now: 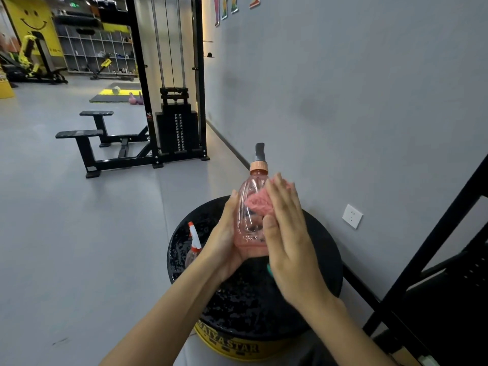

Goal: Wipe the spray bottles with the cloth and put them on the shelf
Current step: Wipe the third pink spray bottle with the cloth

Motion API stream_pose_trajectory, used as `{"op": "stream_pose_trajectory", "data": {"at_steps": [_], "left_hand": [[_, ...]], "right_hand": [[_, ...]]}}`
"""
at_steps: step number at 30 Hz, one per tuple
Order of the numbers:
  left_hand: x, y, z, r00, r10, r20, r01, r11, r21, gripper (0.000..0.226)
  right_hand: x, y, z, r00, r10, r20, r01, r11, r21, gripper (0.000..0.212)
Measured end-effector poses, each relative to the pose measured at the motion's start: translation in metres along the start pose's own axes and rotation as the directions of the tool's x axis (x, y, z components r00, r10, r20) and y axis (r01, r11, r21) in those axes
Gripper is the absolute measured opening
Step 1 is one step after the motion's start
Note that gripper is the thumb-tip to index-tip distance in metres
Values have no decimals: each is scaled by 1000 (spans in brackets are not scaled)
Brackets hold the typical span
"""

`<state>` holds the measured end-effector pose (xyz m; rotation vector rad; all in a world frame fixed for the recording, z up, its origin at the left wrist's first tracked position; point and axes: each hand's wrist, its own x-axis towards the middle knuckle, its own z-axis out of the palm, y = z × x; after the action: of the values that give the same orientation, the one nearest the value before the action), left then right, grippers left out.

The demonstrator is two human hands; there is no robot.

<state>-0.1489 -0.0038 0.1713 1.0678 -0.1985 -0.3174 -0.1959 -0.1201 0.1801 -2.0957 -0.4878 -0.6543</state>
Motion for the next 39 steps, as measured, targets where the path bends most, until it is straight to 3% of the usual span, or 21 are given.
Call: {"op": "stream_pose_trajectory", "data": {"at_steps": [5,9,14,20,23,26,30,35,39], "left_hand": [[0,2,-3,999,-30,-34,29,999,-31,60],[-3,-2,0,999,-34,23,34,999,-2,61],[-7,-11,6,998,-17,53,17,1000,-2,55],[-5,-7,-4,997,-66,-28,64,997,-51,62],[-9,-10,0,997,-75,-19,74,996,-58,53],[-15,-13,9,998,-43,35,43,999,-12,43],[-17,-13,14,999,-30,33,31,999,-45,51],[-14,-6,5,998,-51,-26,48,995,-83,58],[-17,-7,8,999,-53,3,53,995,-82,57]], "right_hand": [[-30,-4,10,1000,-10,4,10,1000,-19,60],[-3,0,2,999,42,-21,-43,998,-39,62],[32,1,-8,1000,20,-14,-23,963,-267,72],[-9,-12,0,996,-50,74,78,895,-439,66],[-13,-15,4,993,-51,104,97,857,-505,68],[8,-13,-1,994,-24,105,75,853,-517,67],[25,-11,-8,987,-57,148,119,882,-456,59],[-6,-18,-1,979,-110,171,179,864,-470,57],[-19,-19,7,986,-101,132,156,843,-515,58]]}}
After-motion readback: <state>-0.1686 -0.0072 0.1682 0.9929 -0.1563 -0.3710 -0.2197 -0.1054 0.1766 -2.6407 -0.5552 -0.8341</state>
